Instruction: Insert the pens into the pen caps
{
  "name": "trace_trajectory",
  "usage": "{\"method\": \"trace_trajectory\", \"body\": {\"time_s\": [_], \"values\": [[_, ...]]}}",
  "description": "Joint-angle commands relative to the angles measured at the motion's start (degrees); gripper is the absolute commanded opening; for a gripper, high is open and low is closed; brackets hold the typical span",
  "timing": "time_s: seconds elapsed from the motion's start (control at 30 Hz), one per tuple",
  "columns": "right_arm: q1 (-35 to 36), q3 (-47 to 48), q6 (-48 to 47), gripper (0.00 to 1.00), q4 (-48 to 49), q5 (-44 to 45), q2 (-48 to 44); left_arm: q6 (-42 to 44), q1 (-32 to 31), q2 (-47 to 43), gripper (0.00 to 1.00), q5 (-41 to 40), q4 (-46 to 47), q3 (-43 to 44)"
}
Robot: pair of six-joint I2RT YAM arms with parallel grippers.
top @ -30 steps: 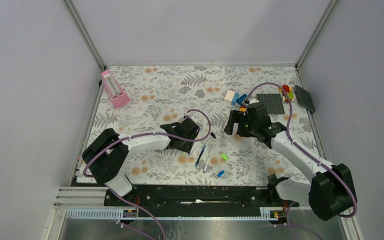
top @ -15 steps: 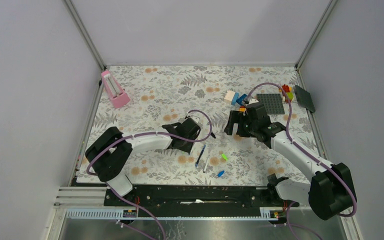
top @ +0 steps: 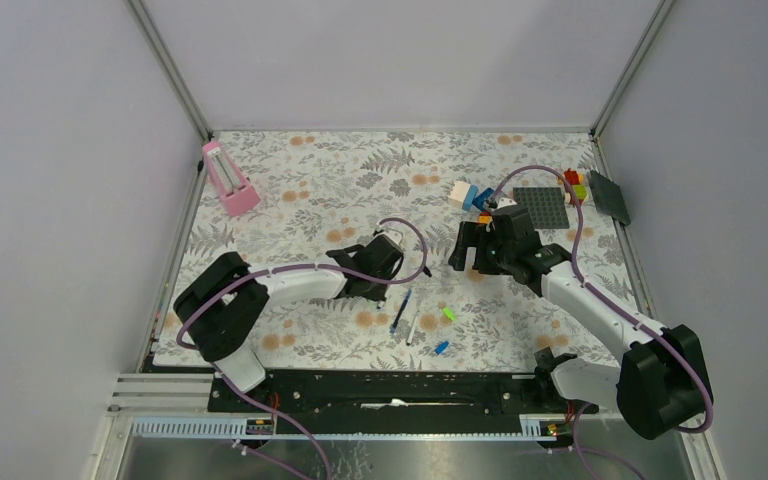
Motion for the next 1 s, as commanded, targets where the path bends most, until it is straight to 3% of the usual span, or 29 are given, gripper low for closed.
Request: {"method": "trace_trajectory", "body": {"time_s": [0.0,0.5,0.73,0.97], "values": [[0.54,1.44,-0.85,0.99,-1.47,-0.16,0.16,-0.24,0.23,1.83,0.0,-0.95,1.4,0.59],[3.87,1.36,0.61,0.99,6.83,-6.56,-4.41,-4.35,0.37,-10.67,0.0,-1.83,3.6,6.08],[10.43,2.68,5.2,0.99,14.05,-9.04,-7.39,-10.24,1.9,-21.61,0.0,5.49,17.15,2.01],[12.57,-0.78,12.85,0.96,33.35,-22.54,-8.52,-18.54,4.77,-33.05,0.0,11.82,34.34,-7.25]]}}
